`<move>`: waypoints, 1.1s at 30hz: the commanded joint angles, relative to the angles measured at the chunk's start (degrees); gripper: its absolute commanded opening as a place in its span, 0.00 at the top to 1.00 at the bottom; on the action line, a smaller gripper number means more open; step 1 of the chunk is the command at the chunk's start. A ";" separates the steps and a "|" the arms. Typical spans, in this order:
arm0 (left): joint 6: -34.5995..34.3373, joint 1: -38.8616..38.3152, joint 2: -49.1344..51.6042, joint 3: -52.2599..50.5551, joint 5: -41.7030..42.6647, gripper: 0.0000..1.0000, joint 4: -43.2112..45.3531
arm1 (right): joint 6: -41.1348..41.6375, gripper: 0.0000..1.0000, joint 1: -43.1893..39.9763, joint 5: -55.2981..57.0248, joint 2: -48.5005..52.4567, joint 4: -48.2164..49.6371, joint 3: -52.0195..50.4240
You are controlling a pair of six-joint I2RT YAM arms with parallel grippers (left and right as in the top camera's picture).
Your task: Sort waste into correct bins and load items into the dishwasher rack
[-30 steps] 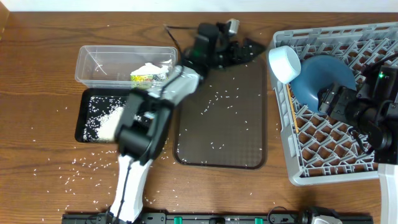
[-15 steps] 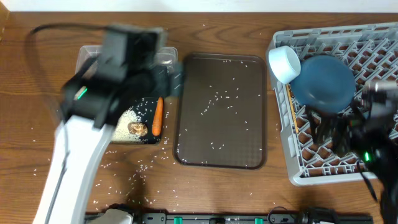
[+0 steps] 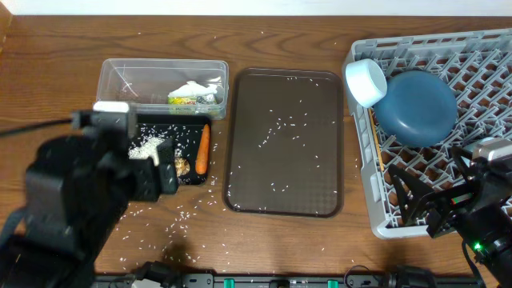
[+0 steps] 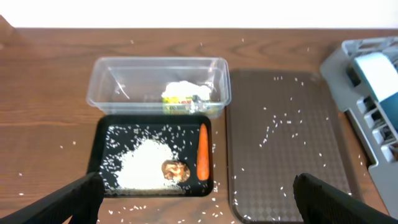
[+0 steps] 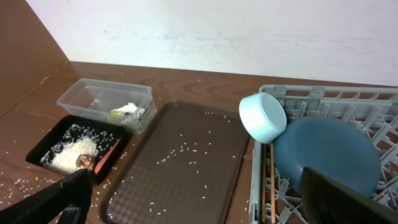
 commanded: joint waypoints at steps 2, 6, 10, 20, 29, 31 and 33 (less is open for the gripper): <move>0.55 0.13 -2.01 -0.07 -1.25 0.02 -0.39 | -1.03 0.01 0.35 -0.85 -0.09 -0.07 0.17; 0.55 0.13 -2.54 -0.07 -1.25 0.02 -0.42 | -1.05 0.01 0.35 -0.85 -0.09 -0.52 0.17; 0.55 0.13 -2.54 -0.07 -1.25 0.02 -0.42 | -3.43 0.01 0.39 3.13 -0.37 -2.01 0.09; 0.55 0.13 -2.54 -0.07 -1.25 0.02 -0.42 | -14.14 0.01 0.39 3.65 -15.10 11.50 -22.23; 0.55 0.13 -2.54 -0.07 -1.25 0.02 -0.42 | -15.61 0.01 0.39 2.27 -33.42 30.77 -53.79; 0.55 0.13 -2.54 -0.07 -1.25 0.02 -0.42 | -15.58 0.01 0.39 1.99 -36.59 33.07 -58.53; 0.55 0.13 -2.54 -0.07 -1.25 0.02 -0.42 | -15.58 0.01 0.39 1.09 -39.28 35.43 -62.34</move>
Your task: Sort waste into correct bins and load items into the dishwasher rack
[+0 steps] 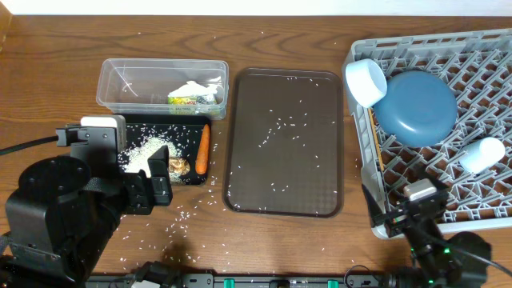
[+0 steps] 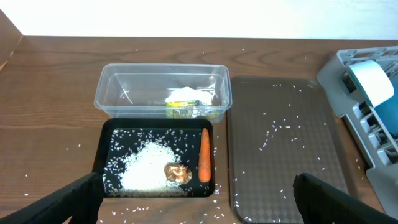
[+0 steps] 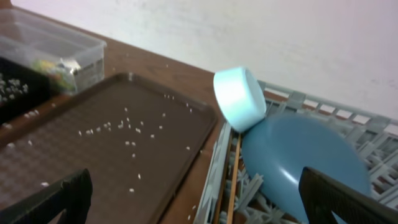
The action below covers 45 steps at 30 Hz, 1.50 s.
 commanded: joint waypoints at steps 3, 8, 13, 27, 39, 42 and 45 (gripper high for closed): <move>0.52 0.11 -0.02 0.04 -0.85 0.02 -0.04 | -0.83 0.01 0.35 -2.89 -2.78 6.84 -8.31; 0.52 0.11 -0.02 0.04 -0.85 0.02 -0.04 | -0.83 0.01 0.35 -3.34 -2.97 14.93 -14.45; 0.52 0.11 -0.02 0.04 -0.87 0.02 -0.04 | -0.61 0.01 0.35 -3.58 -2.97 24.46 -18.73; 0.52 0.11 -0.02 0.04 -0.85 0.02 -0.04 | -0.63 0.01 0.35 -3.52 -2.95 26.88 -19.80; 0.66 0.11 -0.02 0.04 -1.27 0.02 -0.22 | -0.66 0.01 0.35 -3.52 -2.95 26.88 -19.80; 1.01 0.09 -0.28 -0.68 -2.75 0.02 2.49 | -0.63 0.01 0.35 -3.52 -2.97 26.88 -19.80; 2.69 0.68 -1.73 -4.68 -0.87 0.02 9.31 | -0.63 0.01 0.35 -3.52 -2.95 26.88 -19.80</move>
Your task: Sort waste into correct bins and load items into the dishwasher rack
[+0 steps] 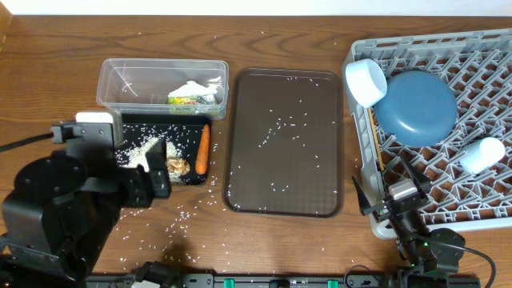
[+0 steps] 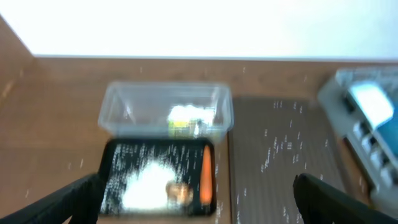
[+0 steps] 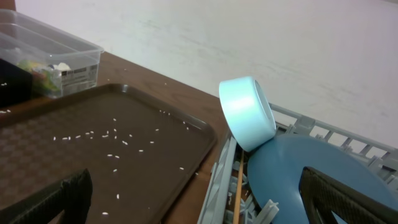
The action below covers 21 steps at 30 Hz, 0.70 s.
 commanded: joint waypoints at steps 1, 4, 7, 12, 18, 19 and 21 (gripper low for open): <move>3.54 1.16 -2.03 -5.75 2.62 0.02 6.45 | -0.26 0.01 0.35 -0.39 -0.39 0.00 -0.28; 7.56 2.97 -5.35 -15.06 8.85 0.02 15.67 | -0.26 0.01 0.35 -0.39 -0.42 0.00 -0.28; 7.89 4.28 -9.75 -26.71 10.16 0.02 26.60 | -0.26 0.01 0.35 -0.39 -0.39 0.00 -0.28; 7.85 5.05 -18.18 -43.65 10.27 0.02 40.46 | -0.26 0.01 0.35 -0.39 -0.39 0.00 -0.28; 7.85 5.14 -30.03 -57.42 10.32 0.02 47.71 | -0.26 0.01 0.35 -0.39 -0.39 0.00 -0.28; 7.85 5.14 -32.35 -59.23 10.32 0.02 48.04 | -0.26 0.01 0.35 -0.39 -0.39 0.00 -0.28; 7.85 5.14 -36.28 -61.96 10.32 0.02 48.19 | -0.26 0.01 0.35 -0.39 -0.39 0.00 -0.28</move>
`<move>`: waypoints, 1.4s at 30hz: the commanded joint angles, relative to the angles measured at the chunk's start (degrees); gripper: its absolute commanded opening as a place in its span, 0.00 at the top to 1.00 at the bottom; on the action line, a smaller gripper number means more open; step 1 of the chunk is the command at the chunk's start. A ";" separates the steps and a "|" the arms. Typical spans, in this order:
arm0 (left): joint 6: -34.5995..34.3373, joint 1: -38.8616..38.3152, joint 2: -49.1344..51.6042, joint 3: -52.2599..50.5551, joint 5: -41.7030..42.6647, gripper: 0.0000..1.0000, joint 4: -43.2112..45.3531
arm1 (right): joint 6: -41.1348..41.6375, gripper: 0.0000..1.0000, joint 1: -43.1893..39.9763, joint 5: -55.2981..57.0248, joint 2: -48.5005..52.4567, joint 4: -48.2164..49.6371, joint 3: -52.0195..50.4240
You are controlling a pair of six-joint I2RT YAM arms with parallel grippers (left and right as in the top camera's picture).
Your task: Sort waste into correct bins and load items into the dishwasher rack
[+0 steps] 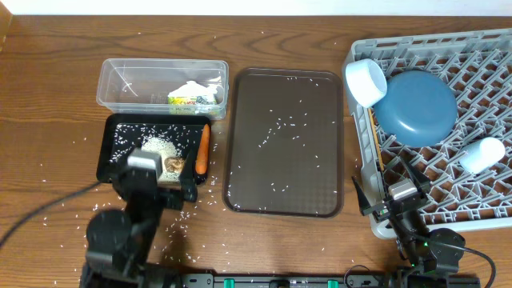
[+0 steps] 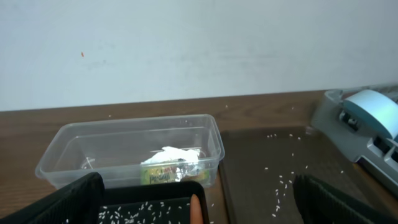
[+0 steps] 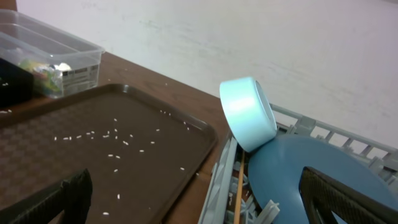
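Observation:
A clear plastic bin (image 1: 120,80) holds a crumpled wrapper (image 1: 192,94). In front of it a black bin (image 1: 108,148) holds rice, a carrot (image 1: 202,152) and a brown lump (image 1: 170,165). The grey dishwasher rack (image 1: 364,160) carries a light-blue cup (image 1: 366,82), a blue bowl (image 1: 416,106), a white cup (image 1: 478,154) and chopsticks (image 3: 237,199). My left gripper (image 1: 156,192) stands open and empty just in front of the black bin. My right gripper (image 1: 390,196) is open and empty at the rack's front left corner.
A brown serving tray (image 1: 248,120) sprinkled with rice grains lies between the bins and the rack. Loose rice is scattered over the wooden table around the black bin. A white wall runs behind the table.
My left arm has dropped low to the table's front edge, so its camera now looks level over the bins toward the wall. The right arm has not moved.
First my left gripper hung open above the black bin and my right one over the rack's front right part. Then the right arm was back at the front edge, and a white cup showed in the rack. Now the left arm is low too.

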 commanded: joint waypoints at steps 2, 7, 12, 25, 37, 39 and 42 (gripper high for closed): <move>0.79 0.31 -8.66 -5.79 0.70 0.02 0.59 | -0.26 0.01 0.35 -0.22 -0.37 -0.02 -0.26; 0.79 2.10 -17.00 -12.46 0.70 0.02 0.59 | -0.26 0.01 0.35 -0.22 -0.37 -0.02 -0.26; 0.76 3.74 -19.06 -17.99 0.72 0.02 1.88 | -0.26 0.01 0.35 -0.22 -0.37 -0.02 -0.26; 0.76 3.72 -19.21 -30.82 0.74 0.02 10.12 | -0.26 0.01 0.35 -0.22 -0.37 -0.02 -0.26; 0.79 3.72 -19.19 -31.95 0.72 0.02 12.70 | -0.26 0.01 0.35 -0.22 -0.37 -0.02 -0.26; 0.79 3.72 -19.12 -31.95 0.70 0.02 12.70 | -0.28 0.01 0.35 -0.22 -0.37 -0.02 -0.26; 0.79 3.72 -19.08 -31.95 0.72 0.02 12.70 | -0.26 0.01 0.35 -0.22 -0.37 -0.02 -0.26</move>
